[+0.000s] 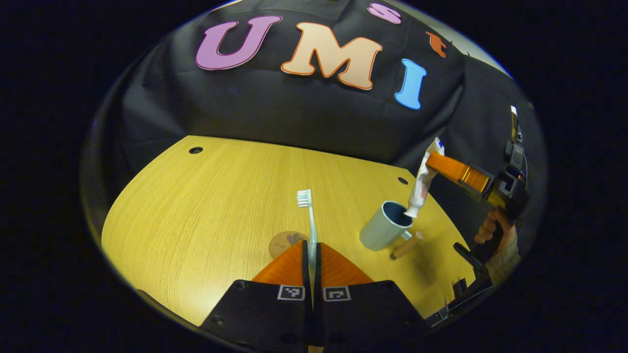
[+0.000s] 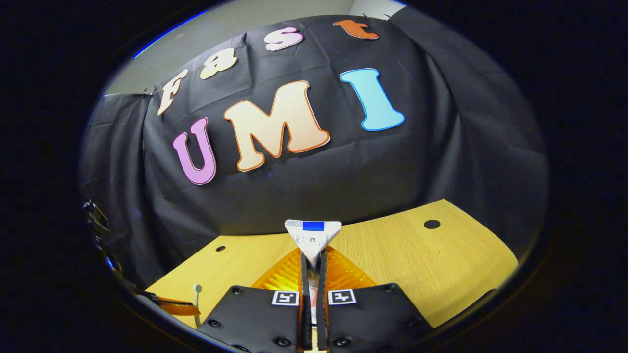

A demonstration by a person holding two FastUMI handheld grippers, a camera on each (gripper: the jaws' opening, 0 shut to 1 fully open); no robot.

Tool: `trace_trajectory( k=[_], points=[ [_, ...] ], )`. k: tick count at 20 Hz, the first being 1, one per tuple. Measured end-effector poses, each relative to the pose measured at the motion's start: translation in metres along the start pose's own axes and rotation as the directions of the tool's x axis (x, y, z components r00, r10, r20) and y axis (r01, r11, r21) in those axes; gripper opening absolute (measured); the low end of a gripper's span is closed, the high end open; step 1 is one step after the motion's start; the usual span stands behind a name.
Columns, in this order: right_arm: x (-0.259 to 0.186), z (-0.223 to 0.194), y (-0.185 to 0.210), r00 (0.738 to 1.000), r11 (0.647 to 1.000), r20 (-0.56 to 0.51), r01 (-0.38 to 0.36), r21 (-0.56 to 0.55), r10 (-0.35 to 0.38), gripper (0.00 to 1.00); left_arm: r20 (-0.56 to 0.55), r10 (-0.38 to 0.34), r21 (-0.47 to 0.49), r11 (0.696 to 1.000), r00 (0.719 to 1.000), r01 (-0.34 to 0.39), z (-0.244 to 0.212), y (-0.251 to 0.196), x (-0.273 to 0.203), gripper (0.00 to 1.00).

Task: Put the toothbrush and toothpaste on the desktop into the cup, then pick up the cup and place it on the coaster on the desktop.

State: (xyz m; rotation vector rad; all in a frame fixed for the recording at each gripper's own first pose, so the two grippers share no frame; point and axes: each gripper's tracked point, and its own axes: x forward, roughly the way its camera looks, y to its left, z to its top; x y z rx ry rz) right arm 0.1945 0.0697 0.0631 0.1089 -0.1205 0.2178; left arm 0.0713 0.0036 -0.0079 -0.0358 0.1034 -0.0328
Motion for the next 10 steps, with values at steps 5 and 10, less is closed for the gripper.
trace_trajectory(
  k=[5,10],
  points=[
    [0.003,-0.035,0.002,1.000,0.999,-0.031,0.006,-0.039,-0.007,0.07,0.093,-0.060,-0.005,0.998,0.994,0.061,0.034,-0.017,0.015,0.00],
    [0.001,-0.052,-0.003,0.999,0.999,-0.041,0.030,-0.030,-0.031,0.09,0.134,-0.111,0.020,0.994,0.985,0.110,0.049,-0.032,0.033,0.00]
  ],
)
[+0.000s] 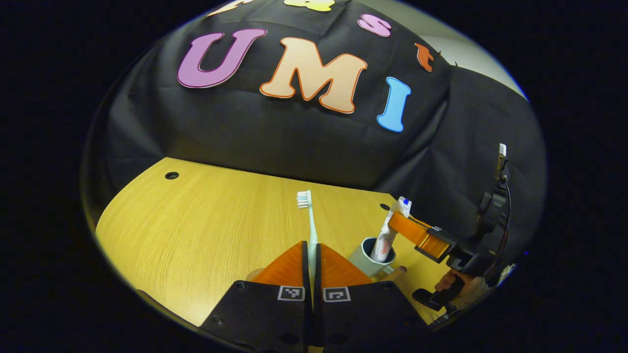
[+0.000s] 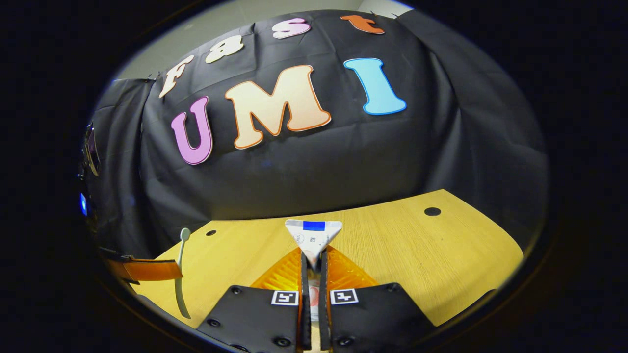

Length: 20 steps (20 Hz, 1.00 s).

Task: Put the toothbrush and toothpaste on the desktop into the cup, then pick up the cup and place it on the coaster on the desktop.

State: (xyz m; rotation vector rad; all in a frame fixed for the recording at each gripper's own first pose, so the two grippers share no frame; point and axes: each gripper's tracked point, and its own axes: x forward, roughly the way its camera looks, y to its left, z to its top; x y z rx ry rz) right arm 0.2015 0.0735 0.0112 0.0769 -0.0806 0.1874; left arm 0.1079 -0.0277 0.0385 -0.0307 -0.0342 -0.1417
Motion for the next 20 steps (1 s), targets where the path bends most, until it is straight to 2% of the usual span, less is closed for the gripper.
trace_trajectory(
  k=[4,6,8,9,10,12,17,18,19,20],
  points=[
    [-0.005,-0.010,0.001,1.000,1.000,-0.007,-0.010,0.021,0.010,0.16,0.022,-0.015,-0.018,1.000,1.000,0.015,0.006,-0.006,0.006,0.00],
    [-0.016,-0.016,0.003,0.999,0.999,-0.027,-0.032,0.038,0.033,0.23,0.026,-0.020,-0.015,1.000,0.999,0.020,0.007,-0.009,0.005,0.00],
    [-0.020,-0.007,0.004,0.999,0.998,-0.004,-0.040,0.043,0.040,0.52,0.030,-0.025,-0.013,1.000,0.999,0.026,0.009,-0.011,0.006,0.00],
    [-0.024,-0.003,0.006,0.999,0.998,0.006,-0.051,0.046,0.050,0.50,0.032,-0.026,-0.014,1.000,0.999,0.026,0.010,-0.012,0.008,0.00],
    [-0.030,-0.002,0.003,0.999,0.998,0.005,-0.045,0.042,0.045,0.61,0.031,-0.027,-0.021,0.999,0.999,0.028,0.011,-0.013,0.008,0.00],
    [-0.038,0.000,-0.006,1.000,0.999,0.012,-0.021,0.037,0.020,1.00,0.049,-0.034,-0.034,0.999,0.998,0.035,0.017,-0.016,0.008,0.00],
    [-0.067,-0.002,-0.040,0.998,0.996,0.006,0.064,0.064,-0.064,0.98,0.099,-0.068,-0.020,0.997,0.993,0.070,0.034,-0.028,0.023,0.00],
    [-0.074,-0.003,-0.048,0.996,0.994,0.003,0.085,0.063,-0.086,0.94,0.112,-0.080,-0.014,0.997,0.990,0.082,0.040,-0.032,0.028,0.00],
    [-0.082,-0.005,-0.058,0.994,0.993,-0.001,0.110,0.051,-0.110,0.94,0.122,-0.094,-0.006,0.995,0.988,0.096,0.044,-0.036,0.034,0.00],
    [-0.089,-0.007,-0.068,0.991,0.990,-0.004,0.136,0.037,-0.136,0.98,0.136,-0.108,0.002,0.994,0.985,0.109,0.049,-0.041,0.040,0.00]
  ],
)
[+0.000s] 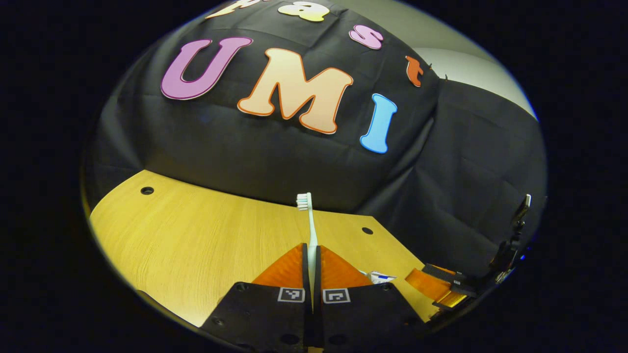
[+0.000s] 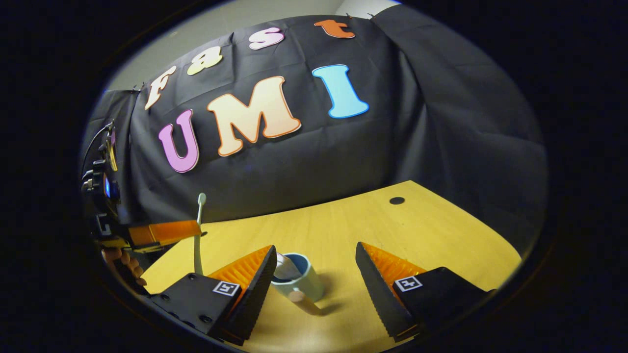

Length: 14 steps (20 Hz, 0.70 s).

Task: Put the toothbrush and toothpaste on the desktop into the cup, then pick up the cup and place it on the coaster on the desktop.

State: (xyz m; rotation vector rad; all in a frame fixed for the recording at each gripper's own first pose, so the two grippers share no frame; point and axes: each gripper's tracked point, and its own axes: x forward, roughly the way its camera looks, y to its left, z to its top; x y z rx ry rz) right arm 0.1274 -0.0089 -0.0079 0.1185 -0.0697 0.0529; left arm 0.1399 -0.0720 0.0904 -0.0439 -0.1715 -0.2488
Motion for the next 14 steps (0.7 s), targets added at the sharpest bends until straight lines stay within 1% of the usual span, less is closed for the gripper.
trace_trajectory(
  k=[2,3,4,5,6,7,8,9,11,12,13,14],
  points=[
    [-0.013,0.002,-0.024,0.998,0.998,-0.001,0.057,-0.023,-0.057,0.98,0.026,-0.041,0.009,0.999,0.999,0.040,0.008,-0.011,0.016,0.00],
    [-0.018,0.001,-0.033,0.997,0.996,-0.004,0.082,-0.024,-0.082,0.94,0.036,-0.057,0.010,0.998,0.998,0.057,0.010,-0.016,0.023,0.00],
    [-0.021,0.000,-0.041,0.994,0.994,-0.009,0.105,-0.020,-0.105,0.98,0.046,-0.074,0.010,0.997,0.996,0.074,0.014,-0.022,0.031,0.00],
    [-0.025,-0.001,-0.050,0.991,0.991,-0.011,0.130,-0.012,-0.130,0.94,0.052,-0.089,0.005,0.996,0.995,0.089,0.016,-0.026,0.037,0.00],
    [-0.028,-0.001,-0.057,0.988,0.988,-0.011,0.154,-0.003,-0.154,0.98,0.057,-0.104,-0.002,0.994,0.993,0.105,0.017,-0.033,0.043,0.00],
    [-0.031,-0.002,-0.064,0.984,0.984,-0.011,0.177,0.006,-0.177,0.94,0.066,-0.119,-0.006,0.993,0.991,0.120,0.019,-0.038,0.049,0.00],
    [-0.034,-0.003,-0.071,0.980,0.980,-0.012,0.199,0.013,-0.199,0.94,0.074,-0.132,-0.008,0.991,0.988,0.133,0.021,-0.043,0.055,0.00],
    [-0.038,-0.004,-0.076,0.976,0.976,-0.013,0.217,0.017,-0.217,0.98,0.078,-0.145,-0.008,0.989,0.986,0.146,0.020,-0.049,0.060,0.00],
    [-0.044,-0.006,-0.087,0.969,0.969,-0.017,0.247,0.022,-0.247,0.98,0.061,-0.170,-0.008,0.985,0.984,0.170,0.012,-0.057,0.072,0.00],
    [-0.047,-0.006,-0.091,0.966,0.966,-0.022,0.257,0.026,-0.257,0.94,0.046,-0.177,-0.010,0.984,0.983,0.177,0.006,-0.059,0.076,0.00],
    [-0.049,-0.008,-0.094,0.963,0.963,-0.025,0.268,0.030,-0.267,0.94,0.041,-0.179,-0.011,0.984,0.983,0.179,0.003,-0.060,0.081,0.00],
    [-0.052,-0.008,-0.099,0.960,0.960,-0.025,0.279,0.029,-0.279,0.98,0.038,-0.176,-0.005,0.984,0.984,0.176,-0.001,-0.060,0.084,0.00]
  ],
)
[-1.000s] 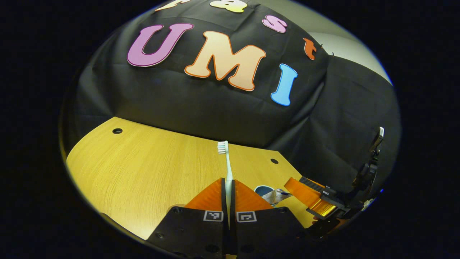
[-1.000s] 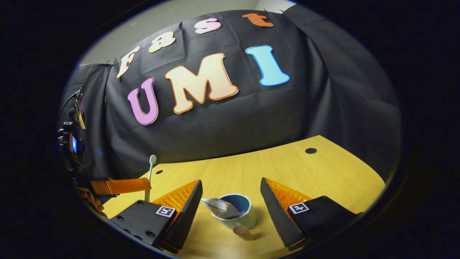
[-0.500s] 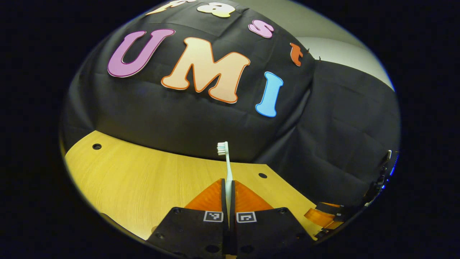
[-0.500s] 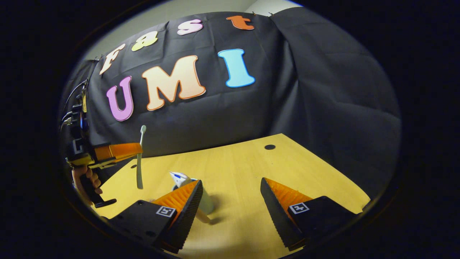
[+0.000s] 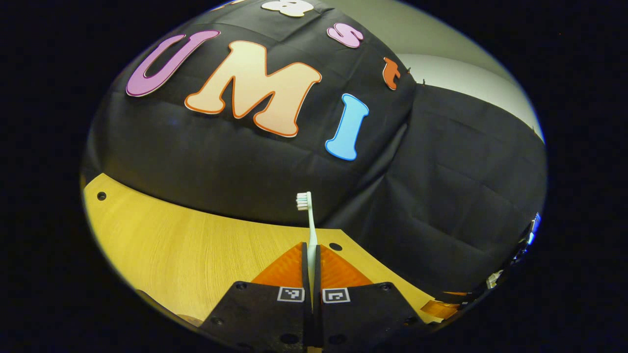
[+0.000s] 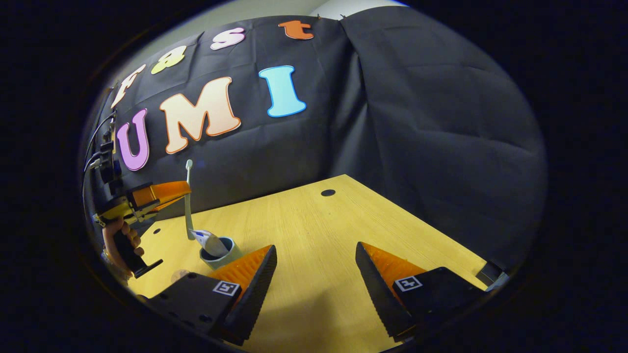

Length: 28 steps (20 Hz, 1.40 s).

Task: Put the toothbrush and toothpaste on the desktop into the cup, then pick up the cup and place it on the coaster on the desktop.

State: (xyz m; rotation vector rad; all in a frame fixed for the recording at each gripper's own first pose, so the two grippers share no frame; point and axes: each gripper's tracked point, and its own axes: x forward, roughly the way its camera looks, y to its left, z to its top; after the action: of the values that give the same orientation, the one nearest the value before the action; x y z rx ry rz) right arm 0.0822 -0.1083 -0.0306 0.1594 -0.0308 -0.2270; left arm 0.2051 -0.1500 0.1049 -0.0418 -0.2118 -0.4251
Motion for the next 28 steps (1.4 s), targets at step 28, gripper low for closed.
trace_trajectory(
  k=[28],
  points=[
    [-0.008,-0.045,-0.032,0.996,0.999,-0.075,0.047,0.013,-0.046,0.98,-0.043,0.018,-0.015,1.000,0.999,-0.018,-0.051,0.005,-0.020,0.05]
  ],
)
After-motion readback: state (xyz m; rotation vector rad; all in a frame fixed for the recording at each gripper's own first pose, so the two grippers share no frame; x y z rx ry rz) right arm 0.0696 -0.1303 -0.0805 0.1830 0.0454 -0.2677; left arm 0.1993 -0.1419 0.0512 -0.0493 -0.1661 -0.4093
